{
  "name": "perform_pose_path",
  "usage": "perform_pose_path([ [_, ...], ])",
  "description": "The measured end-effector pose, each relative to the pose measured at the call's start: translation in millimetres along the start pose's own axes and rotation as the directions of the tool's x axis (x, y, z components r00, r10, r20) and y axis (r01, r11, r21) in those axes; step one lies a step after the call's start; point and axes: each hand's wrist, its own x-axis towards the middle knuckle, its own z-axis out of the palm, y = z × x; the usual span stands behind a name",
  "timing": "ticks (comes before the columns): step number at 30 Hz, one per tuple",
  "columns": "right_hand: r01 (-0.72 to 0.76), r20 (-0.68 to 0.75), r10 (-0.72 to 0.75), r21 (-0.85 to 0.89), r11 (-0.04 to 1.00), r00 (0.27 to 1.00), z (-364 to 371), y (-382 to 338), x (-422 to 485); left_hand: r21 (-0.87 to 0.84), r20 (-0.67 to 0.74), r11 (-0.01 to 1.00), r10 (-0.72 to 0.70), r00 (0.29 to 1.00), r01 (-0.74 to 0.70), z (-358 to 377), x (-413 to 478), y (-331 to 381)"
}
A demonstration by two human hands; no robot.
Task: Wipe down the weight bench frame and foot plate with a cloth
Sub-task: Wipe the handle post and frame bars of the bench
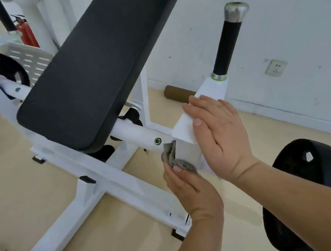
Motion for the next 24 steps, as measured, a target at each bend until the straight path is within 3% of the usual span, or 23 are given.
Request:
perform_pose_path([
  [3, 0.003, -0.042, -0.001, 0.048, 0.999, 0.999, 7, 2, 0, 0.109, 0.028, 0.991, -0.08, 0.996, 0.077, -18, 4, -32],
  [6, 0.005, -0.057, -0.003, 0.036, 0.999, 0.998, 7, 5, -1, 0.121, 0.202, 0.971, -0.227, 0.953, 0.206, -31, 20, -17],
  [9, -0.018, -0.003, 0.018, -0.002, 1.0, 1.0, 3, 0, -2, 0.124, 0.355, 0.992, -0.069, 0.932, 0.026, -31, 34, 32],
  [12, -0.061, 0.152, 0.069, -0.061, 0.996, 0.986, -10, -13, -2, 0.109, 0.456, 0.979, 0.105, 0.884, -0.173, -30, 41, 56],
  [15, -0.261, 0.279, 0.295, -0.154, 0.953, 0.914, -25, -40, 14, 0.109, 0.515, 0.982, 0.076, 0.854, -0.153, -39, 35, 43],
  [17, -0.405, 0.204, 0.443, -0.204, 0.891, 0.873, -19, -59, 29, 0.16, 0.494, 0.983, 0.001, 0.869, -0.092, -50, 29, 21],
  [18, -0.406, 0.149, 0.45, -0.255, 0.878, 0.88, -11, -66, 31, 0.196, 0.485, 0.979, -0.047, 0.873, -0.056, -55, 28, 10],
  [22, -0.298, -0.025, 0.304, -0.29, 0.909, 0.952, 16, -66, 16, 0.152, 0.494, 0.983, -0.167, 0.853, 0.105, -55, 37, 6],
  [24, -0.306, -0.051, 0.303, -0.253, 0.918, 0.952, 15, -59, 15, 0.053, 0.561, 0.996, -0.086, 0.824, 0.068, -41, 46, 24],
])
